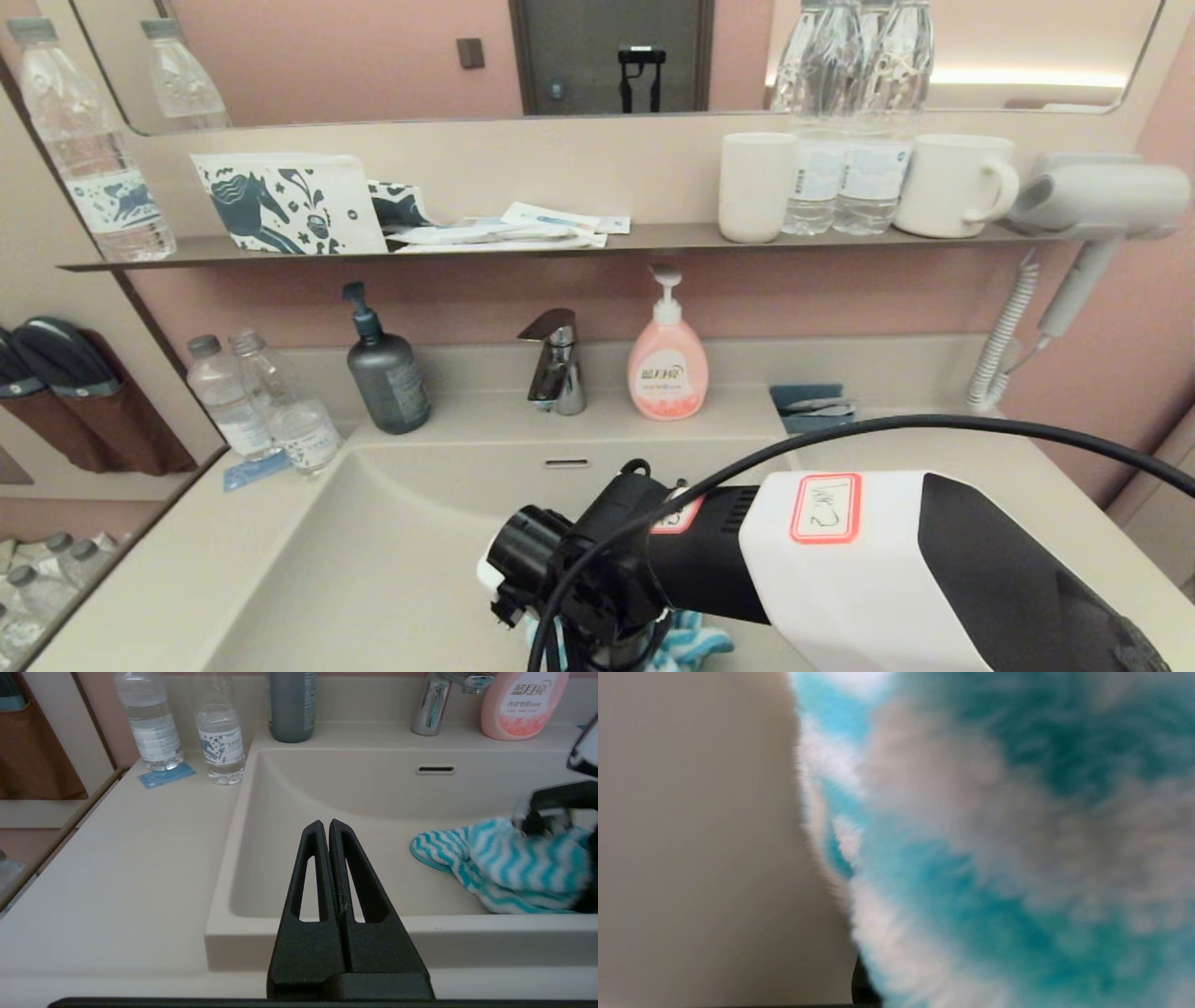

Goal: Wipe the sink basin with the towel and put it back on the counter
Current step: Wipe the sink

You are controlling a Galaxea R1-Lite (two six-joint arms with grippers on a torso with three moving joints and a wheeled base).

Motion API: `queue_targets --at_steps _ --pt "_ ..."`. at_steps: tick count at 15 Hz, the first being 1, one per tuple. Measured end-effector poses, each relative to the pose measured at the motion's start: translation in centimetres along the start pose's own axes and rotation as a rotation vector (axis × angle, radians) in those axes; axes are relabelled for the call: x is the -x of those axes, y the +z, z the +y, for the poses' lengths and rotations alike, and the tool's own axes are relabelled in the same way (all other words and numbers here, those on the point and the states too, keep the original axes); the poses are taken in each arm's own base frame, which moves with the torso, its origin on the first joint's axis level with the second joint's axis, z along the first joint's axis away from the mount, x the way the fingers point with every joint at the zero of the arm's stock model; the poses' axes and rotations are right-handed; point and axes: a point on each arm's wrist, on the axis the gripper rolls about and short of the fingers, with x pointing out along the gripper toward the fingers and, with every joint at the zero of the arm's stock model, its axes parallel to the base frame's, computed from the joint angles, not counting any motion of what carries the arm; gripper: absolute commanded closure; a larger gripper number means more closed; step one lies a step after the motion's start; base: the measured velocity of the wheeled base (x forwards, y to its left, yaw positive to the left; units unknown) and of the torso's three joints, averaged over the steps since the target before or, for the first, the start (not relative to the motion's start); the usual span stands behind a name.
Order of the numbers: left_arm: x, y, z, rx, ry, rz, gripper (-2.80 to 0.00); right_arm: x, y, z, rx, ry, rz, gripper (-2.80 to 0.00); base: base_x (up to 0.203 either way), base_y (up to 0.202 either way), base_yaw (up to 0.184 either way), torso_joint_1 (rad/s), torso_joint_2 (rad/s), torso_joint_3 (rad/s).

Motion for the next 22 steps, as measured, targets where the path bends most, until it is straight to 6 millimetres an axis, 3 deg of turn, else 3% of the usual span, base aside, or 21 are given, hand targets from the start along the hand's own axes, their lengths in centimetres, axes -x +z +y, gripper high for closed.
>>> queue_targets --at_steps 3,6,8,13,16,22 --pt "0.0 0.0 0.0 0.0 -0.001 0.002 0.0 -0.4 0.3 -2.8 -0.067 0.011 -0.01 0.0 0.0 0.0 0.0 0.012 0.01 0.002" --pt "0.0 0.0 0.0 0.0 0.0 0.0 0.0 0.9 -0.3 -5.4 -0.151 0.024 0.009 0.0 0.0 0.0 0.0 0.0 0.0 0.0" --pt "0.0 0.0 0.0 0.0 0.0 0.0 0.0 2.1 -0.5 -6.0 -0.263 0.023 0.002 0.0 0.0 0.0 0.0 0.0 0.0 0.0" --pt "0.0 0.0 0.0 0.0 0.0 0.0 0.0 3.9 -0.5 -6.4 -0.516 0.003 -0.042 0.0 0.0 0.0 0.0 0.0 0.0 0.0" --pt "0.0 0.0 0.0 0.0 -0.001 0.0 0.0 4.1 -0.8 -5.4 -0.695 -0.077 -0.031 0.0 0.0 0.0 0.0 0.0 0.0 0.0" --pt "0.0 0.0 0.0 0.0 0.0 0.0 0.0 0.6 -1.1 -2.9 -0.741 -0.276 0.004 0.0 0.0 0.0 0.0 0.0 0.0 0.0"
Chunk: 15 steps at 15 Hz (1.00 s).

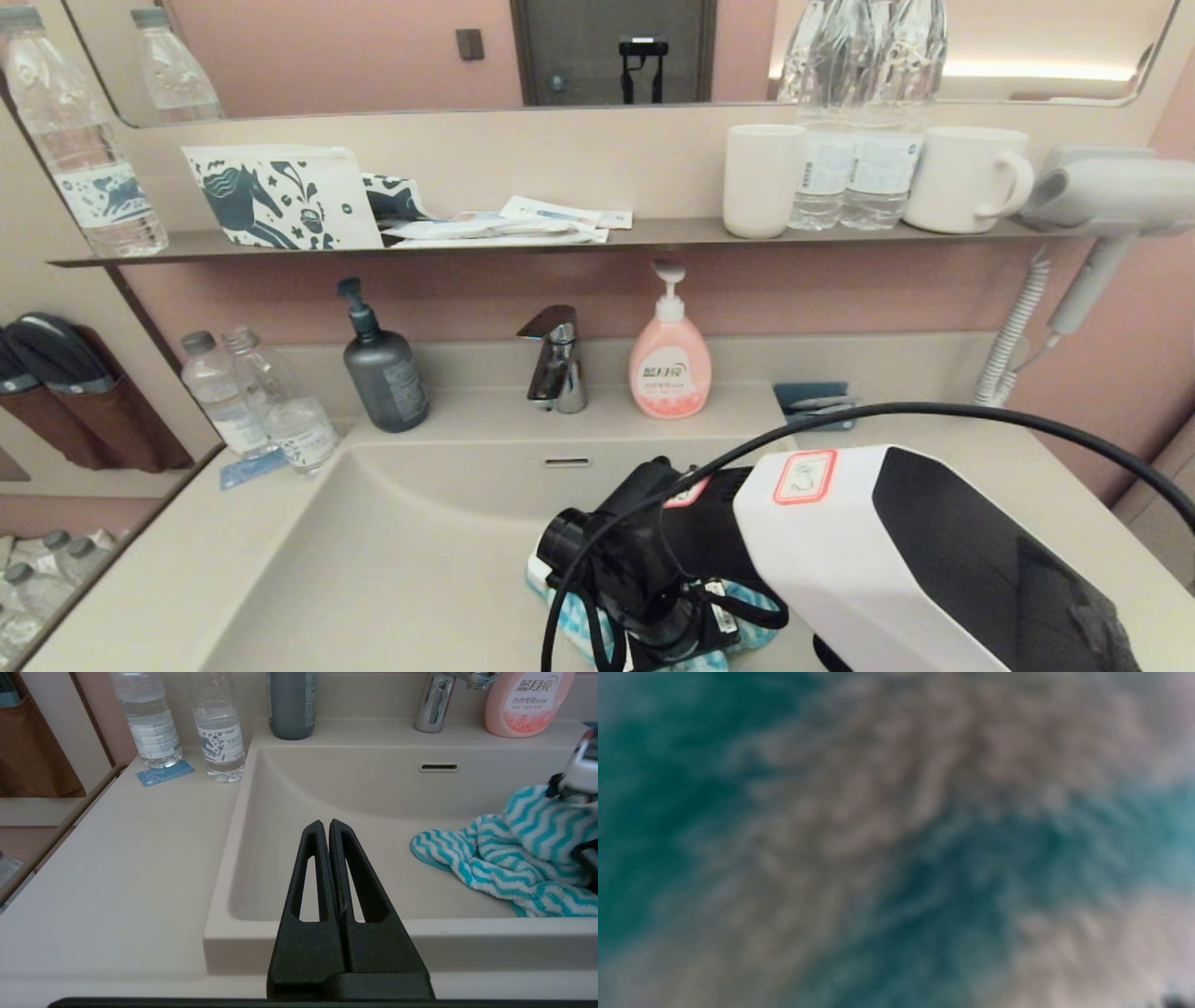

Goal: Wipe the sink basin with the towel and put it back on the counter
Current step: Wipe the sink

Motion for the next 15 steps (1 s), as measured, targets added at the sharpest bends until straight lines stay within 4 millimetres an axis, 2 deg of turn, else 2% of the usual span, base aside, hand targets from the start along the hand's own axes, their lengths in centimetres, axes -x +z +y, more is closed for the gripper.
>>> queue_targets --at_steps 3,8,11,15 --pt "0.0 0.0 0.0 0.0 -0.001 0.0 0.0 -0.8 0.3 1.8 -0.022 0.068 -0.078 0.0 0.0 0.0 0.0 0.0 0.0 0.0" --pt "0.0 0.0 0.0 0.0 0.0 0.0 0.0 -0.1 0.1 5.0 0.015 0.225 -0.224 0.0 0.0 0.0 0.0 0.0 0.0 0.0" --pt "0.0 0.0 0.0 0.0 0.0 0.0 0.0 0.1 0.2 6.3 0.028 0.285 -0.285 0.0 0.0 0.0 0.0 0.0 0.0 0.0" --pt "0.0 0.0 0.0 -0.001 0.0 0.0 0.0 0.3 1.2 7.5 0.042 0.379 -0.408 0.0 0.0 0.0 0.0 0.0 0.0 0.0"
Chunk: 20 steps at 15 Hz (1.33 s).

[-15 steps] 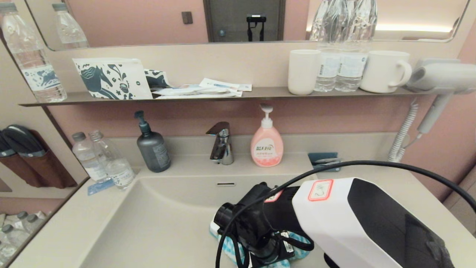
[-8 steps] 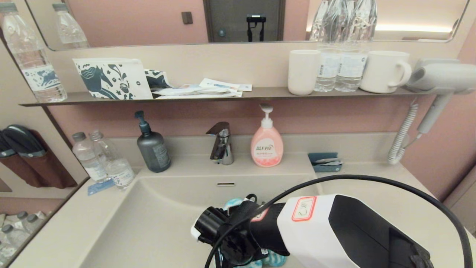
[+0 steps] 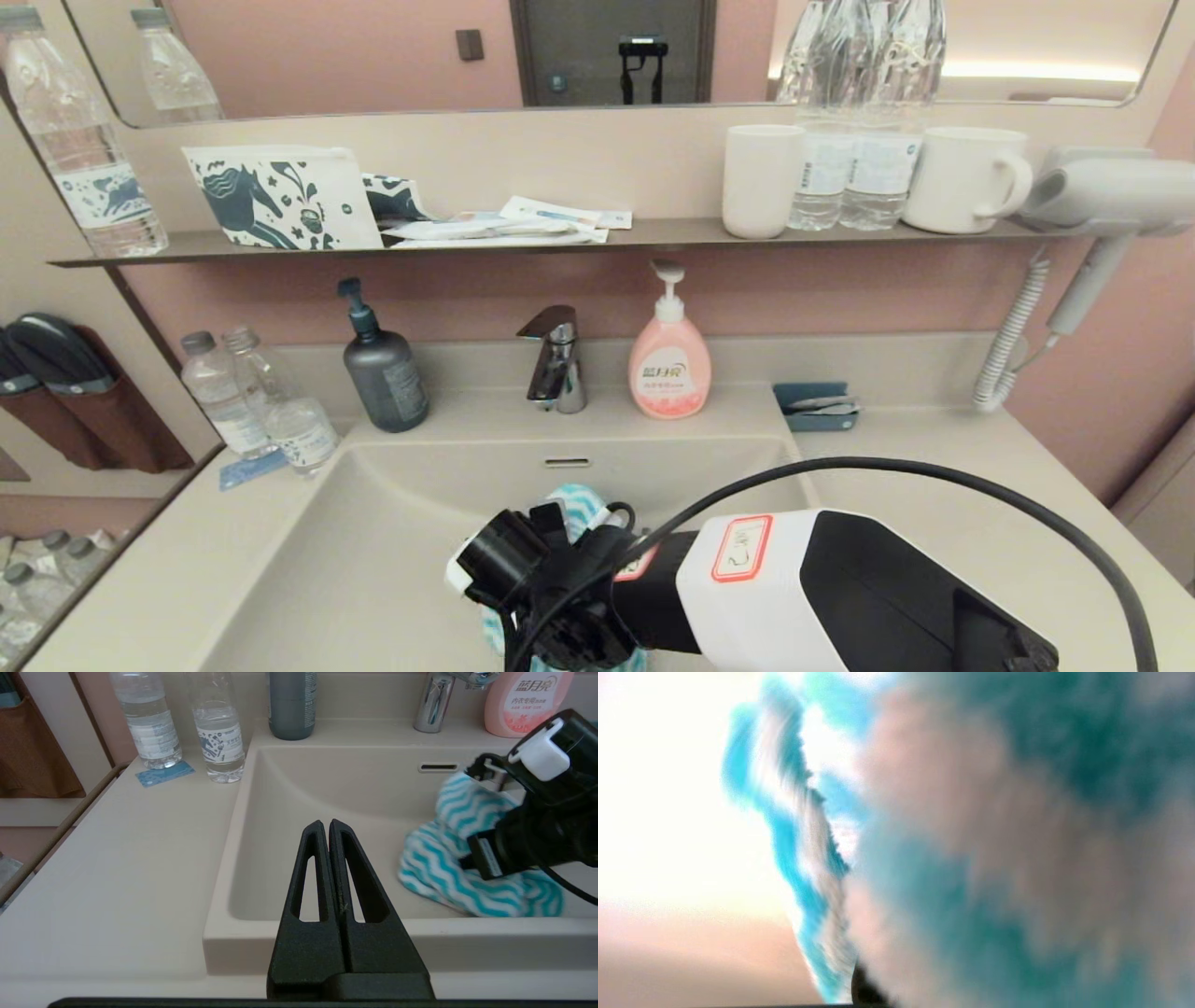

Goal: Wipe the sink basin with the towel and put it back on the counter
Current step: Wipe the sink

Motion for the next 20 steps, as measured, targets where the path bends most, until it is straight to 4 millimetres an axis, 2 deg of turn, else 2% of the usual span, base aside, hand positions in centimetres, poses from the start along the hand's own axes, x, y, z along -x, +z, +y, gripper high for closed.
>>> queue_targets --at_steps 3,5,8,11,13,15,18,20 --pt "0.0 0.0 0.0 0.0 0.0 0.0 0.0 -0.5 1.3 0.5 0.039 0.065 -0.12 0.0 0.0 0.0 0.0 0.0 0.0 0.0" --pt "0.0 0.0 0.0 0.0 -0.001 -0.001 0.0 -1.0 2.4 0.0 0.063 0.067 -0.198 0.0 0.0 0.0 0.0 0.0 0.0 0.0" --pt "0.0 0.0 0.0 0.0 -0.001 0.0 0.0 -2.0 4.2 -2.5 0.07 -0.045 -0.256 0.0 0.0 0.0 0.0 0.0 0.0 0.0" --pt "0.0 0.0 0.0 0.0 0.0 0.0 0.0 -2.9 5.9 -6.2 0.066 -0.19 -0.271 0.0 0.0 0.0 0.0 0.0 0.0 0.0" --pt "0.0 0.0 0.0 0.0 0.0 0.0 0.0 -3.0 6.6 -8.8 0.094 -0.298 -0.229 0.0 0.0 0.0 0.0 0.0 0.0 0.0" --pt "0.0 0.0 0.0 0.0 0.0 -0.001 0.0 -2.6 6.6 -10.4 0.13 -0.372 -0.147 0.0 0.0 0.0 0.0 0.0 0.0 0.0" --pt "0.0 0.0 0.0 0.0 0.0 0.0 0.0 -1.3 5.4 -11.5 0.213 -0.442 0.028 0.0 0.0 0.0 0.0 0.0 0.0 0.0" --pt "0.0 0.0 0.0 0.001 0.0 0.0 0.0 -0.1 3.9 -11.4 0.296 -0.477 0.166 0.0 0.0 0.0 0.0 0.0 0.0 0.0"
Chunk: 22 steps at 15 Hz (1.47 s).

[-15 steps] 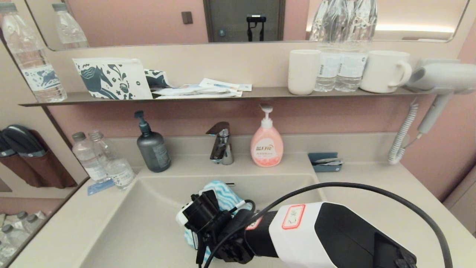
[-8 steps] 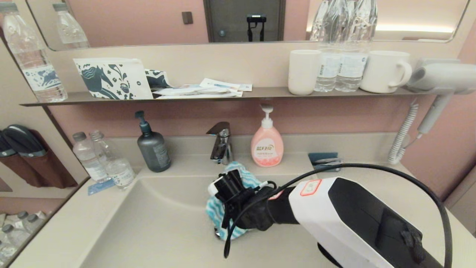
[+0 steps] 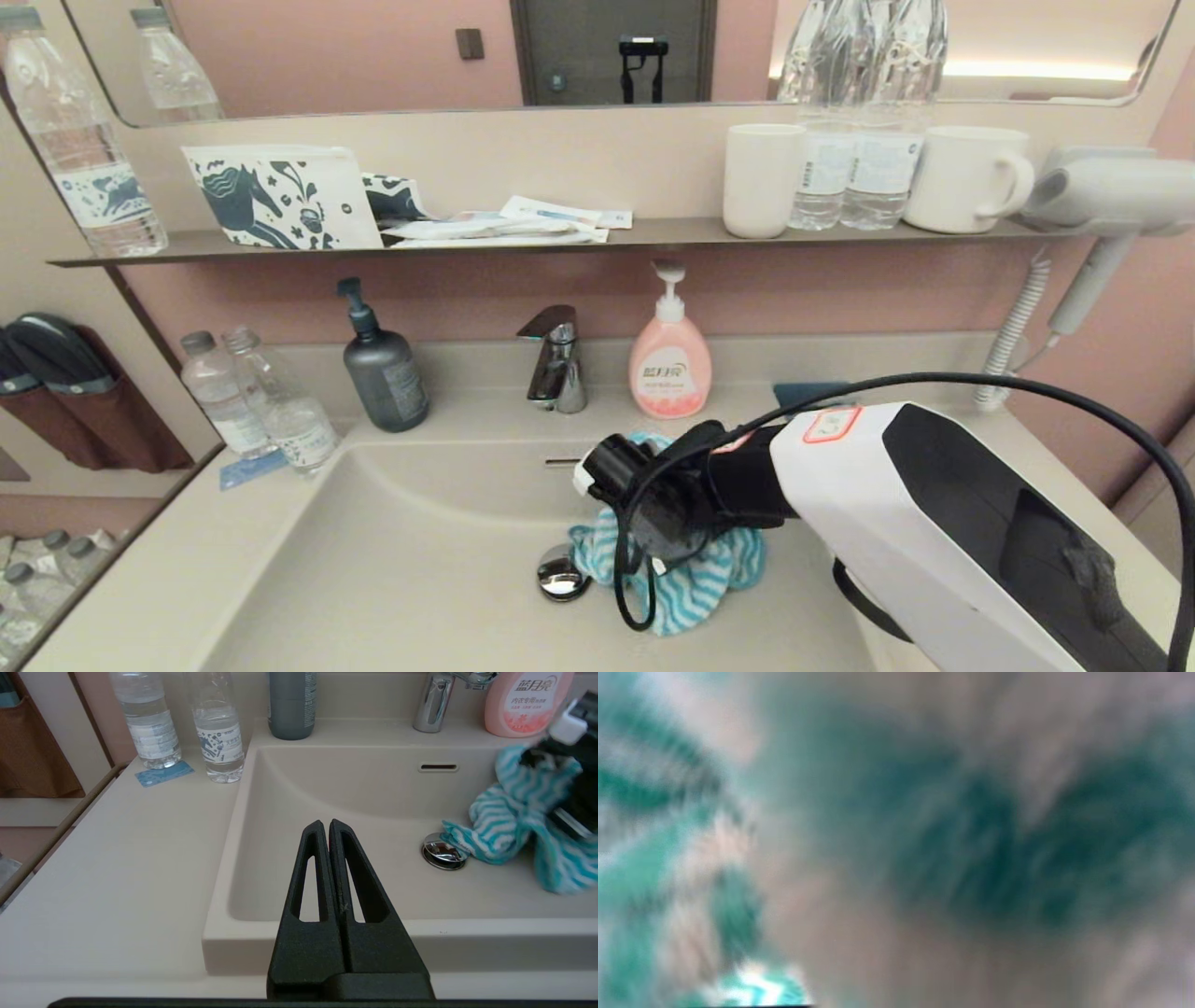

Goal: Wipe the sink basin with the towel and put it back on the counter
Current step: Wipe the sink

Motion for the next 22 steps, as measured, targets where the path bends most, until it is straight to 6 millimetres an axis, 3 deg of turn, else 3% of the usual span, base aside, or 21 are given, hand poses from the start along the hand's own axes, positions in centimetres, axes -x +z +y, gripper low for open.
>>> queue_targets --at_steps 4,10,18,22 --pt "0.0 0.0 0.0 0.0 0.0 0.0 0.0 2.4 -3.4 1.8 0.228 -0.017 0.189 0.0 0.0 0.0 0.0 0.0 0.0 0.0" --pt "0.0 0.0 0.0 0.0 0.0 0.0 0.0 4.7 -5.6 7.1 0.332 0.114 0.17 0.0 0.0 0.0 0.0 0.0 0.0 0.0" --pt "0.0 0.0 0.0 0.0 0.0 0.0 0.0 4.1 -3.1 11.7 0.136 0.337 -0.148 0.0 0.0 0.0 0.0 0.0 0.0 0.0" --pt "0.0 0.0 0.0 0.0 -0.001 0.0 0.0 4.1 -1.7 11.0 0.059 0.357 -0.209 0.0 0.0 0.0 0.0 0.0 0.0 0.0"
